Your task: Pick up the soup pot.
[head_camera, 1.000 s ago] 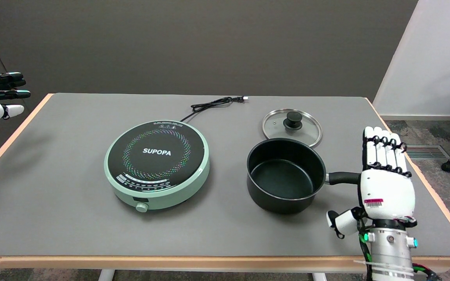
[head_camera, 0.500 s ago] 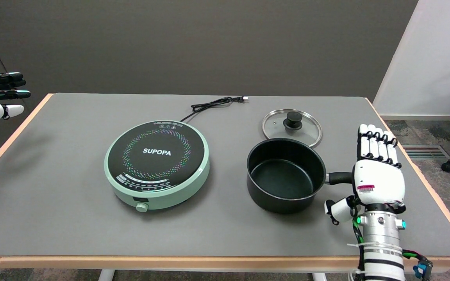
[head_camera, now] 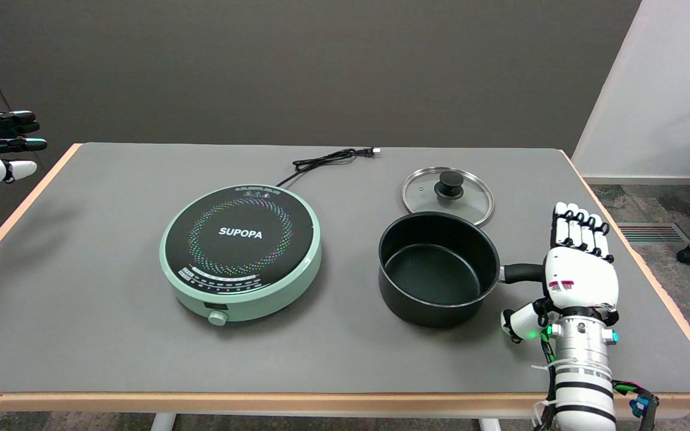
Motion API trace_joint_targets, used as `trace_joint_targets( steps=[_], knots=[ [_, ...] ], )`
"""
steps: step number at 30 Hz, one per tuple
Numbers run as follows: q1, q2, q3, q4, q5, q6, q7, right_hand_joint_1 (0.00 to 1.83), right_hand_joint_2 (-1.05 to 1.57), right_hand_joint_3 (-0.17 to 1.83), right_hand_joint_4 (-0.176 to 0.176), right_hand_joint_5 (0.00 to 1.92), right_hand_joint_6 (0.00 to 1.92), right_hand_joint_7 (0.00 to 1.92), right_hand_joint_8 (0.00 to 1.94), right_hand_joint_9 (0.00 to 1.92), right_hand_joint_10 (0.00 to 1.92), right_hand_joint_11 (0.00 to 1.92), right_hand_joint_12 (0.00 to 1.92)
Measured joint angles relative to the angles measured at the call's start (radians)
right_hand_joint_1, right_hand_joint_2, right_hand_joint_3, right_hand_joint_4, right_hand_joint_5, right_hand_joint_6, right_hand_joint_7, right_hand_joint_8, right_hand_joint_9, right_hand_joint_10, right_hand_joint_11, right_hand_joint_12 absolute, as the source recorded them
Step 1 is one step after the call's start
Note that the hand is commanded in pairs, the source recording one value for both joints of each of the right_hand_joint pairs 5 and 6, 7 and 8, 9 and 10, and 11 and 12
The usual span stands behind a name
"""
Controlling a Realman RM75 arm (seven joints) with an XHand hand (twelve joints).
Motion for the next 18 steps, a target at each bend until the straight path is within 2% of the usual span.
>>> trace_joint_targets(
  steps=[18],
  knots=[
    [0.021, -0.007, 0.037, 0.051, 0.006, -0.070, -0.053, 1.24, -0.31, 1.25, -0.176, 0.02, 0.02, 0.02, 0.02, 0.02, 0.02, 0.02, 0.02]
  ],
)
